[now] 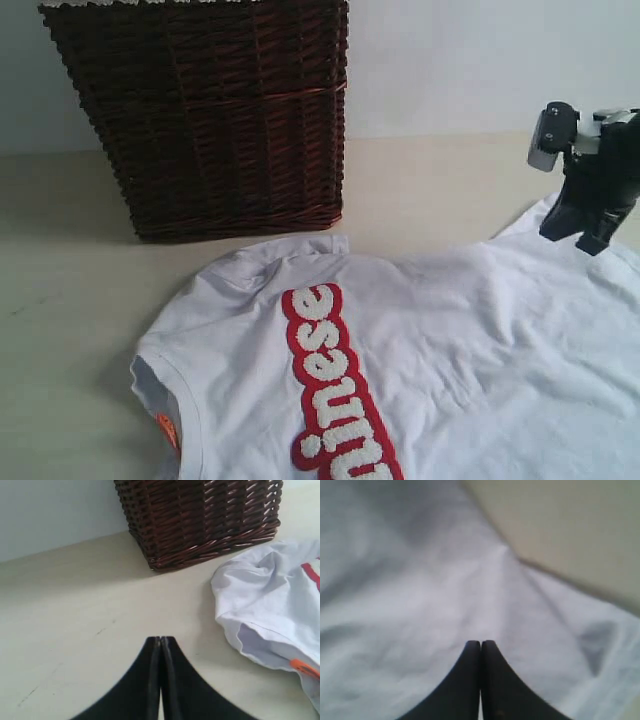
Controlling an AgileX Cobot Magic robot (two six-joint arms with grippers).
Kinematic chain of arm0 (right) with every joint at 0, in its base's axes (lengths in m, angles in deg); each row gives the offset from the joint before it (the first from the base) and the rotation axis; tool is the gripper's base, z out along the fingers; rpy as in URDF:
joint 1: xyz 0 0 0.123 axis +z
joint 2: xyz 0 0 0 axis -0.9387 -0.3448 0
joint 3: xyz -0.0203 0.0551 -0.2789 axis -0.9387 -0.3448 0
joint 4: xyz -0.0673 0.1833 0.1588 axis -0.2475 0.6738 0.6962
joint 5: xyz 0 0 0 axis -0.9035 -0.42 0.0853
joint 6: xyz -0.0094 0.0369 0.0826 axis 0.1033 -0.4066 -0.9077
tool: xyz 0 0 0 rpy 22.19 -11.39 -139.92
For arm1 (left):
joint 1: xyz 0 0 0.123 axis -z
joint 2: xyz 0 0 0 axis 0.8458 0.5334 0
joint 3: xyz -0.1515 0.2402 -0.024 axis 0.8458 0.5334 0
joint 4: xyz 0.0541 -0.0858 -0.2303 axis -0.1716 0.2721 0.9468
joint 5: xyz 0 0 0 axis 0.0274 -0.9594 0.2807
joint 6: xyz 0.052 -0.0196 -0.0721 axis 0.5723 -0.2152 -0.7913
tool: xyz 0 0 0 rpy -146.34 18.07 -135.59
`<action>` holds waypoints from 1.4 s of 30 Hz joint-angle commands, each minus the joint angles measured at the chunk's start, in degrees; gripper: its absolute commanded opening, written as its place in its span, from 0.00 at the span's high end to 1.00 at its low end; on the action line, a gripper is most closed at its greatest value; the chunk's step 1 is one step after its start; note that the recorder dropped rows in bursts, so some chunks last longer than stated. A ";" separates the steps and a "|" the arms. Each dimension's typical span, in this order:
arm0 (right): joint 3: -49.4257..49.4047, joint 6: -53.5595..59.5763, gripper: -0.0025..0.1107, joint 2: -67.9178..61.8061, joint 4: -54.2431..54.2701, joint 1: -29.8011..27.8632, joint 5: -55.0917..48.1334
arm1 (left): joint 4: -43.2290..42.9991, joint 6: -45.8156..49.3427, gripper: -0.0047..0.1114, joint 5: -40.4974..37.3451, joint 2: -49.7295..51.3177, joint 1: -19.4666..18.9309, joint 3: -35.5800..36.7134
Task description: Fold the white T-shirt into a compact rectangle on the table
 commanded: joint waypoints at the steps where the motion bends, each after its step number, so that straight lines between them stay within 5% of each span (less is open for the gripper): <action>1: 3.20 -10.62 0.98 -4.60 2.89 -0.39 13.17 | -0.03 -0.28 0.96 0.39 -0.31 -0.04 -0.20; 8: 6.33 -10.03 0.98 -9.79 11.23 -0.39 19.96 | -0.03 -0.28 0.96 0.39 -0.31 -0.04 -0.20; 20: 7.46 -8.16 0.98 -14.63 7.75 -0.39 17.78 | -0.03 -0.28 0.96 0.39 -0.31 -0.04 -0.20; 30: 7.46 -7.90 0.98 -20.03 6.31 -0.39 26.29 | -0.03 -0.28 0.96 0.39 -0.31 -0.04 -0.20; 42: 7.46 -22.82 0.98 -20.54 5.72 -5.74 35.90 | -0.03 -0.28 0.96 0.39 -0.31 -0.04 -0.20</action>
